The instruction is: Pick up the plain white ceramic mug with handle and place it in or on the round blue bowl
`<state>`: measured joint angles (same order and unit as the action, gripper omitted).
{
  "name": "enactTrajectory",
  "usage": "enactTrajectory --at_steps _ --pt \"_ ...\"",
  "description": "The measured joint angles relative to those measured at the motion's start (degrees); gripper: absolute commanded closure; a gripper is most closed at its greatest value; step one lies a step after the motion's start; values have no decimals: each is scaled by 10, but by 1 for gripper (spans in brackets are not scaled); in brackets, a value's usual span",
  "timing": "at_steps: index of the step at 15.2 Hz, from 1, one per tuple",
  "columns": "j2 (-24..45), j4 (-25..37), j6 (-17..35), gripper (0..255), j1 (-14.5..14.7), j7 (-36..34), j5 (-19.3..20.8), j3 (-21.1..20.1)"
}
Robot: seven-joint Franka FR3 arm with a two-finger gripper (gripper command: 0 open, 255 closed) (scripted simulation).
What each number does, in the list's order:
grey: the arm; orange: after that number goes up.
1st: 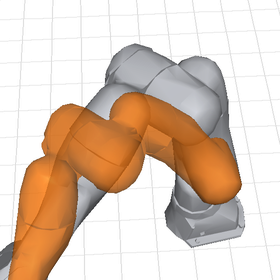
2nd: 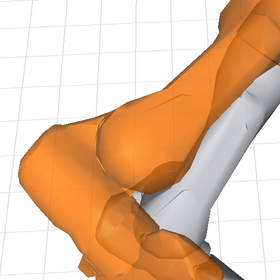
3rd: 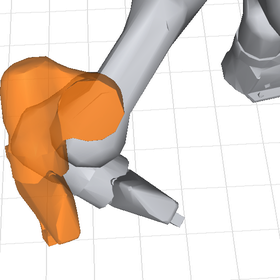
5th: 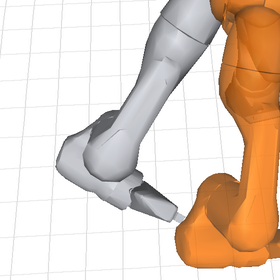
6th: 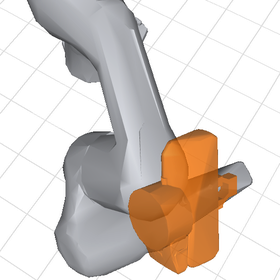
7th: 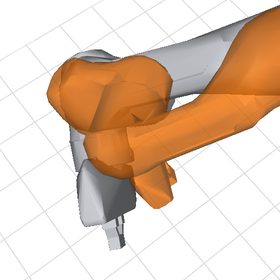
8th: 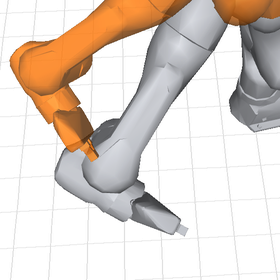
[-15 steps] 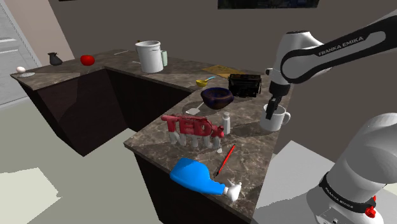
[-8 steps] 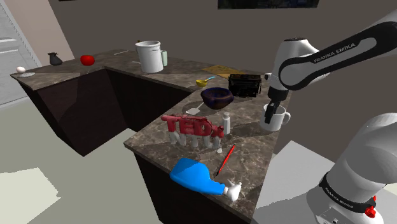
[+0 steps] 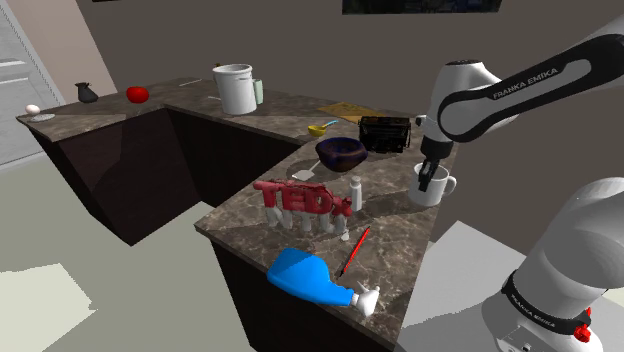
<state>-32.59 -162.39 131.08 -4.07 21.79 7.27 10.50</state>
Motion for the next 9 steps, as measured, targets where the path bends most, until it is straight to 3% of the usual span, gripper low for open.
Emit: enactTrajectory --at_steps 9 --pt "-14 7 -21 255 1 -2 -2 -3"
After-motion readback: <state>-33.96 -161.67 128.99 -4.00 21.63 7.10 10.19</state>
